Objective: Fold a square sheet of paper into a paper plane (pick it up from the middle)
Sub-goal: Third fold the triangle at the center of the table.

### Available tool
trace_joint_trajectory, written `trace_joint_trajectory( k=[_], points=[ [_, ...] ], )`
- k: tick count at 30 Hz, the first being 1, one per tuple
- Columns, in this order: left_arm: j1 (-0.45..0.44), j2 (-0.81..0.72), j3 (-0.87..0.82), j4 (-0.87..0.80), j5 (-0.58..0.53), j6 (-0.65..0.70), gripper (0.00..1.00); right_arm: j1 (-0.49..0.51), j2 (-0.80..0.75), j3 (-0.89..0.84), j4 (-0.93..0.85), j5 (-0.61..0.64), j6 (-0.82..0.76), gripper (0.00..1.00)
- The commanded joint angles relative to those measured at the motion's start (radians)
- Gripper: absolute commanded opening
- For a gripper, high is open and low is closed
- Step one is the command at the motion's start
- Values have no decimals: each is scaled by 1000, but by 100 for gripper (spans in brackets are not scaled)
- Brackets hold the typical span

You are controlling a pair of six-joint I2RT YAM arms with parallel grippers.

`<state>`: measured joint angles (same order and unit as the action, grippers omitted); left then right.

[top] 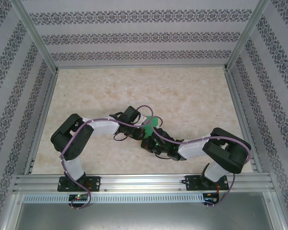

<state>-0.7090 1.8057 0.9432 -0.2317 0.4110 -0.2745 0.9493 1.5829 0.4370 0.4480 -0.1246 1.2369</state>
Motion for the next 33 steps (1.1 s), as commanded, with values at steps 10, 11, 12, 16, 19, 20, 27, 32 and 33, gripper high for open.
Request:
trace_joint_trajectory(
  k=[10,11,12,16,19,20,27,32,33],
  points=[
    [-14,48,-30,-60,-24,-12,1,15,9,21,-80,0,5,5],
    [-12,49,-30,-60,-26,-14,1,17,-11,27,-107,4,-1,5],
    [-14,48,-29,-60,-25,-15,1,17,-32,35,-132,6,-8,5],
    [-13,49,-30,-58,-26,-17,1,19,-65,61,-163,-4,-17,6],
    [-14,50,-27,-58,-25,-16,1,19,-27,76,-162,-20,-18,6],
    [-13,51,-26,-58,-24,-17,1,19,-10,78,-158,-26,-12,6],
    [-13,47,-30,-59,-24,-19,1,23,63,105,-219,-35,8,5],
    [-14,47,-33,-60,-26,-18,1,19,-31,125,-297,-2,-34,4],
    [-14,44,-34,-60,-28,-18,1,12,-62,119,-307,7,-40,5]
  ],
)
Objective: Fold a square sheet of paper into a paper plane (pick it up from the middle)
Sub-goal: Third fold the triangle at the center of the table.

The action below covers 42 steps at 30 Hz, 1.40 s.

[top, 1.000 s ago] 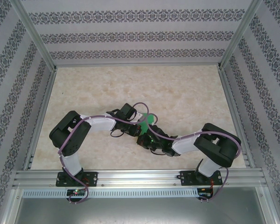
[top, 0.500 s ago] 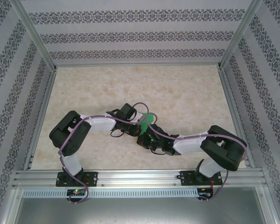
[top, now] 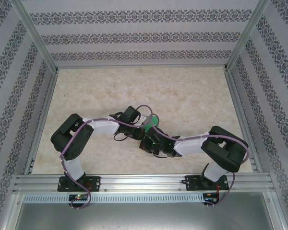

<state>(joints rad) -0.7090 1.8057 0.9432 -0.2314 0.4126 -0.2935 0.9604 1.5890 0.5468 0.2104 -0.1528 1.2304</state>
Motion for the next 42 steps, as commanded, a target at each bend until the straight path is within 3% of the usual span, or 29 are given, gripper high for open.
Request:
trace_joint_trajectory(
  k=[1,6,12,20,25,34,42],
  points=[
    [-14,44,-34,-60,-31,1,1,-9,-103,-4,-68,49,-38,5],
    [-14,43,-35,-58,-30,0,1,-115,-231,-82,-61,55,-64,6],
    [-14,45,-31,-63,-29,0,1,-247,-227,-74,8,-49,-124,6],
    [-14,47,-29,-71,-29,2,1,-261,-35,8,62,-112,-140,6],
    [-14,48,-24,-79,-32,8,1,-262,65,10,6,-81,-155,6],
    [-14,55,-21,-88,-43,12,1,-293,-62,53,-66,-80,-204,7],
    [-13,54,-22,-91,-45,13,1,-343,48,36,-2,-124,-219,7]
  ],
)
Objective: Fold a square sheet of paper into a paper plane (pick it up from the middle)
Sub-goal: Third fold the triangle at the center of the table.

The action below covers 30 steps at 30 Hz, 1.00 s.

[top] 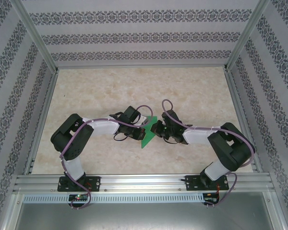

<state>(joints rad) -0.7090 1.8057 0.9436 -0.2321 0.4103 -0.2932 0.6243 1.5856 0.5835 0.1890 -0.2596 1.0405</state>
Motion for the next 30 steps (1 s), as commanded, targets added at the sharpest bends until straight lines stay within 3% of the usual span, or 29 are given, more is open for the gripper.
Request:
trace_joint_trajectory(
  k=[1,4,12,21,24,30],
  points=[
    [-13,54,-24,-88,-42,11,1,-9,71,1,14,-17,-34,6],
    [-14,53,-25,-88,-42,11,1,-9,104,1,10,-21,-33,6],
    [-13,52,-29,-92,-48,12,1,-43,-16,59,-94,-11,-86,7],
    [-14,52,-10,-102,-57,11,2,-74,119,7,-2,-59,-80,6],
    [-13,26,-2,-106,-62,-6,6,-75,120,10,-5,-61,-84,6],
    [-12,-83,42,-161,-138,-40,23,-78,43,52,-116,-28,-127,6]
  ],
)
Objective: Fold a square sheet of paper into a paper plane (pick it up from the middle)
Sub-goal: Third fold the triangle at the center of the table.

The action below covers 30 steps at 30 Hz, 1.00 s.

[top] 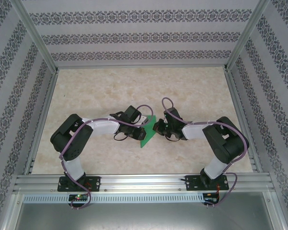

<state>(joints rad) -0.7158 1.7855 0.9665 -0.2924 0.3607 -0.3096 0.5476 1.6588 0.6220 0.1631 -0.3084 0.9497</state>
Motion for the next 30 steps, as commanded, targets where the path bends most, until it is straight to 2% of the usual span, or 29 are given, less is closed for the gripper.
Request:
trace_joint_trajectory(
  k=[1,2,3,7,9,11,13,15,17,19,21,24,26,30],
  points=[
    [-4,-89,24,-113,-118,-31,28,-3,-41,22,-98,19,-40,7],
    [-2,-114,29,-122,-151,-41,35,-4,-49,31,-106,12,-44,7],
    [2,-135,33,-130,-169,-49,38,-5,-55,41,-112,4,-48,8],
    [11,-199,59,-170,-214,-82,37,-6,-108,66,-123,-8,-52,13],
    [11,-221,66,-172,-198,-97,32,-9,-137,74,-152,5,-60,19],
    [12,-234,72,-157,-128,-99,26,-16,-163,75,-179,18,-69,26],
    [9,-233,80,-137,-28,-98,21,-23,-179,65,-185,19,-68,27],
    [-3,-217,88,-110,88,-93,19,-26,-193,51,-188,20,-66,27],
    [-22,-191,96,-99,143,-84,19,-28,-204,35,-187,25,-59,28],
    [-42,-155,110,-111,125,-79,18,-28,-216,17,-181,28,-52,29],
    [-47,-115,118,-127,55,-93,14,-28,-224,0,-174,26,-47,31],
    [-46,-80,111,-115,-18,-100,13,-28,-226,-14,-172,14,-45,33],
    [-46,-49,121,-124,-38,-90,11,-25,-230,-29,-164,20,-39,36],
    [-45,-10,113,-113,-69,-88,10,-26,-216,-47,-125,-9,-31,37]
  ],
)
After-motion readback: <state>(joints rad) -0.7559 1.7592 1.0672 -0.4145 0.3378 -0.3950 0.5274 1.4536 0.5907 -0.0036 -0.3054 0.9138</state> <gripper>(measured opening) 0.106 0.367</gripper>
